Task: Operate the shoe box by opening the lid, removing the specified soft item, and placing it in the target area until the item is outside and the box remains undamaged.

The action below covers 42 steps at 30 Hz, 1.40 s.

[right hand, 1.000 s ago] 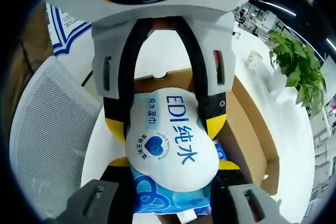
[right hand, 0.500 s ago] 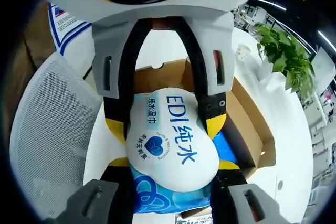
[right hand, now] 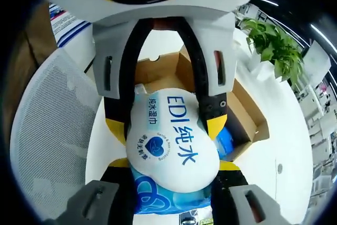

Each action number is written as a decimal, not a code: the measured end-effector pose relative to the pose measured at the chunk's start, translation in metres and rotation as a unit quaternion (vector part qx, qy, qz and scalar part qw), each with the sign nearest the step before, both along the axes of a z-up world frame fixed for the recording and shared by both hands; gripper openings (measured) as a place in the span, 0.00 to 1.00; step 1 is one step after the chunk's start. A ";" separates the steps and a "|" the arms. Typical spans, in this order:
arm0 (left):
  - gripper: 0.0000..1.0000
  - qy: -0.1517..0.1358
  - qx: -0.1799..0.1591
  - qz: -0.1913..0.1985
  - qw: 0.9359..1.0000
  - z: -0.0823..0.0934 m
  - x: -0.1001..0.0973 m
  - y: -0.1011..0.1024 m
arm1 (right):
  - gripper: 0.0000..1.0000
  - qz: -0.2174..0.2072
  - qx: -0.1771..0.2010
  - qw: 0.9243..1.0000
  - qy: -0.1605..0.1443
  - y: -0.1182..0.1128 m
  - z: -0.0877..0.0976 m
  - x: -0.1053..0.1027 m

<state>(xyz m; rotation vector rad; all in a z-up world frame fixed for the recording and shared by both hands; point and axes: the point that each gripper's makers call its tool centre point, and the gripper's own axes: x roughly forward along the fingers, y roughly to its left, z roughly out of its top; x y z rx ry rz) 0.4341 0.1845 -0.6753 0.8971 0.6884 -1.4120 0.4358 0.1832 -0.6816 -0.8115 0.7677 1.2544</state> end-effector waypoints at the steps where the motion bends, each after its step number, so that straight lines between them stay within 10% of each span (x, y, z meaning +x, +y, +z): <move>1: 0.59 0.001 0.000 -0.003 1.000 0.000 -0.001 -0.004 | 0.53 -0.002 0.000 1.000 0.001 -0.003 0.000 -0.001; 42: 0.59 -0.006 0.003 -0.070 0.998 -0.003 -0.006 -0.105 | 0.53 -0.066 -0.002 0.998 -0.002 -0.104 -0.002 -0.005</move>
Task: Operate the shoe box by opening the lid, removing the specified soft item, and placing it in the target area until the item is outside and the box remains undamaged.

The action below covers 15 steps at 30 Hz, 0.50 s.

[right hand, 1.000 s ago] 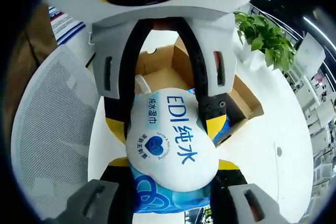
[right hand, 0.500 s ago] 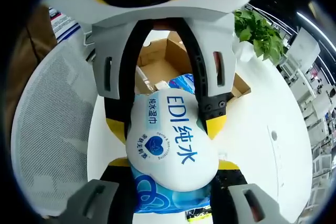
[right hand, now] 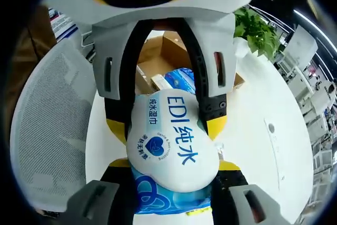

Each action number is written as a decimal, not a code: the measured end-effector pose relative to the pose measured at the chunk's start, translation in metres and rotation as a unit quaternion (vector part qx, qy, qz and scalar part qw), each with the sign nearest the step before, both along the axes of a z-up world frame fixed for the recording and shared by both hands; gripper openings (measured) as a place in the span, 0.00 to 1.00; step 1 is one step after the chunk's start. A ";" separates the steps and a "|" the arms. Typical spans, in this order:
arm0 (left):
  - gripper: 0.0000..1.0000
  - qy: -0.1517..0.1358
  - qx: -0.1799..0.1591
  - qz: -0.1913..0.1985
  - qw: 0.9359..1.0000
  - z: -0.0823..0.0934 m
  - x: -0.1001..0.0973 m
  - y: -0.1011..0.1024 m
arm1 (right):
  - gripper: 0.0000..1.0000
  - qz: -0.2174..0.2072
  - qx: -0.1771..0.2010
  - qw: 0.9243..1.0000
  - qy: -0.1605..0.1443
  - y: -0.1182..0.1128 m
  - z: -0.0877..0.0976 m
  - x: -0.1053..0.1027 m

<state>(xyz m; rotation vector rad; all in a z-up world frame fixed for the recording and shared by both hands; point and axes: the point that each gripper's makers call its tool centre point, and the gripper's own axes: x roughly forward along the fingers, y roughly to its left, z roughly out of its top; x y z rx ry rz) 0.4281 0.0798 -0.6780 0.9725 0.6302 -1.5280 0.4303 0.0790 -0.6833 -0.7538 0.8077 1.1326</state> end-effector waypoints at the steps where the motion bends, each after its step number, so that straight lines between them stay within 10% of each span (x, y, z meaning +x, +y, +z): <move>1: 0.59 0.000 0.000 -0.001 1.000 0.000 0.001 -0.002 | 0.53 -0.001 0.000 1.000 0.000 -0.001 0.000 0.000; 15: 0.59 -0.004 0.000 -0.010 1.000 -0.002 0.013 -0.023 | 0.53 -0.009 -0.003 1.000 -0.002 -0.023 -0.001 0.013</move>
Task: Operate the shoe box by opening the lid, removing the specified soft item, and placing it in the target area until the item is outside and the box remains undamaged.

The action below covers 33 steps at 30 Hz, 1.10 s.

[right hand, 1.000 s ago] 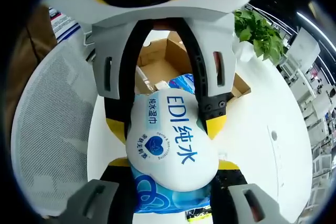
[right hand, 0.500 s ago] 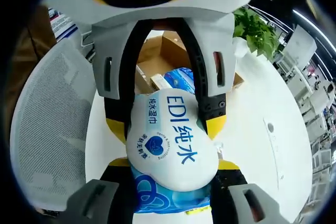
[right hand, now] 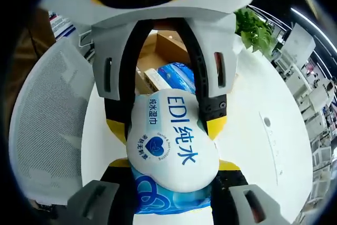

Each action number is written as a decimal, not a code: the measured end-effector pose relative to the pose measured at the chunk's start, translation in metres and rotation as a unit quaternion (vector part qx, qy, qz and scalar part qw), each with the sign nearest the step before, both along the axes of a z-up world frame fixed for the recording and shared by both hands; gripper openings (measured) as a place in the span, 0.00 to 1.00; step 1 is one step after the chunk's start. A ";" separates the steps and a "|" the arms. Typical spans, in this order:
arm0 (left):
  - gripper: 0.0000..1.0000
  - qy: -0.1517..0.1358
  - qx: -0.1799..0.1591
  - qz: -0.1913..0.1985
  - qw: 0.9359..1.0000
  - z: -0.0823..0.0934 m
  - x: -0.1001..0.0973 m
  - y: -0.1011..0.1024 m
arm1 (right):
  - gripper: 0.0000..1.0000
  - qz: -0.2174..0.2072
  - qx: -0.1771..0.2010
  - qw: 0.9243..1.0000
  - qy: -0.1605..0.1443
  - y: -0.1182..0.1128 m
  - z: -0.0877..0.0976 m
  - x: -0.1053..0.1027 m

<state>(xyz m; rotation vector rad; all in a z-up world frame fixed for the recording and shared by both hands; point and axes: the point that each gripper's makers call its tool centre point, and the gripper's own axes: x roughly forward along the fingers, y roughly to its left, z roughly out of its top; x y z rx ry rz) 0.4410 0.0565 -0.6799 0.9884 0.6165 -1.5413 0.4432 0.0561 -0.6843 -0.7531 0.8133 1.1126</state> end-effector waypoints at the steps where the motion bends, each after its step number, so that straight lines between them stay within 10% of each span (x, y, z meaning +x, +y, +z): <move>1: 0.59 0.000 0.000 -0.001 1.000 0.000 0.002 -0.002 | 0.53 0.000 0.000 1.000 0.000 -0.002 0.000 0.002; 33: 0.59 -0.001 -0.005 -0.003 1.000 -0.021 0.040 -0.036 | 0.53 -0.001 -0.005 1.000 -0.001 -0.036 -0.021 0.041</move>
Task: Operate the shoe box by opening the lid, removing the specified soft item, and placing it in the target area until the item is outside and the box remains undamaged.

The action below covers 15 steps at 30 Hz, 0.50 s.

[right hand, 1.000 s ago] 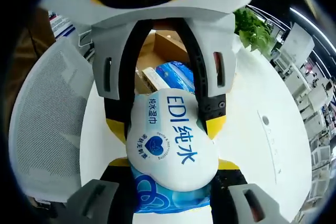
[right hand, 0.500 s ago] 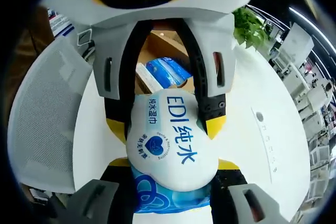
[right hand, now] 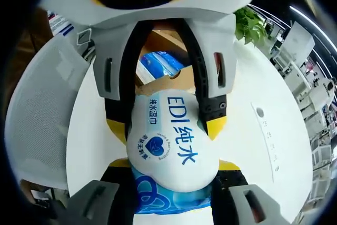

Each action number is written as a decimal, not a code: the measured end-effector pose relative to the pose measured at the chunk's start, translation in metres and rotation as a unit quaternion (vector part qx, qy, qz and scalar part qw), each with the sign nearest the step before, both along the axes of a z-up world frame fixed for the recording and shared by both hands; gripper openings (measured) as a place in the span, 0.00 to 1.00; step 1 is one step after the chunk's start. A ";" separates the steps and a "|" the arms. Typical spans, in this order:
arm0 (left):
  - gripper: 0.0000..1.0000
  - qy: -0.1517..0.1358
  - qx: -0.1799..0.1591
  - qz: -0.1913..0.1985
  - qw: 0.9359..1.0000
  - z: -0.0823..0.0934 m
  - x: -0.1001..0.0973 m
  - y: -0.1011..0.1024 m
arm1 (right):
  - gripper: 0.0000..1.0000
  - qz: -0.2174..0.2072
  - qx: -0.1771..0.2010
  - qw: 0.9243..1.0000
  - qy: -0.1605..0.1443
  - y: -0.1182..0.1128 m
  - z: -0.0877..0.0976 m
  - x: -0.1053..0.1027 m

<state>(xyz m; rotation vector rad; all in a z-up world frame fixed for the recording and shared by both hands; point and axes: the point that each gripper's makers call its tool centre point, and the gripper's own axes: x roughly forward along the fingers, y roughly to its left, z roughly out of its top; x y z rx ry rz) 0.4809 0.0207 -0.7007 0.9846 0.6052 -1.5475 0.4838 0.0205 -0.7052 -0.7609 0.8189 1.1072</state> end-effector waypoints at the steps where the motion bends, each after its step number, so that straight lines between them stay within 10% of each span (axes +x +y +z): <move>1: 0.59 0.000 0.000 0.000 1.000 -0.001 0.001 0.000 | 0.53 0.001 0.000 1.000 0.000 0.000 -0.002 0.001; 15: 0.59 0.007 0.012 -0.002 1.000 -0.022 0.009 -0.002 | 0.53 -0.001 0.004 1.000 0.013 -0.002 -0.022 0.009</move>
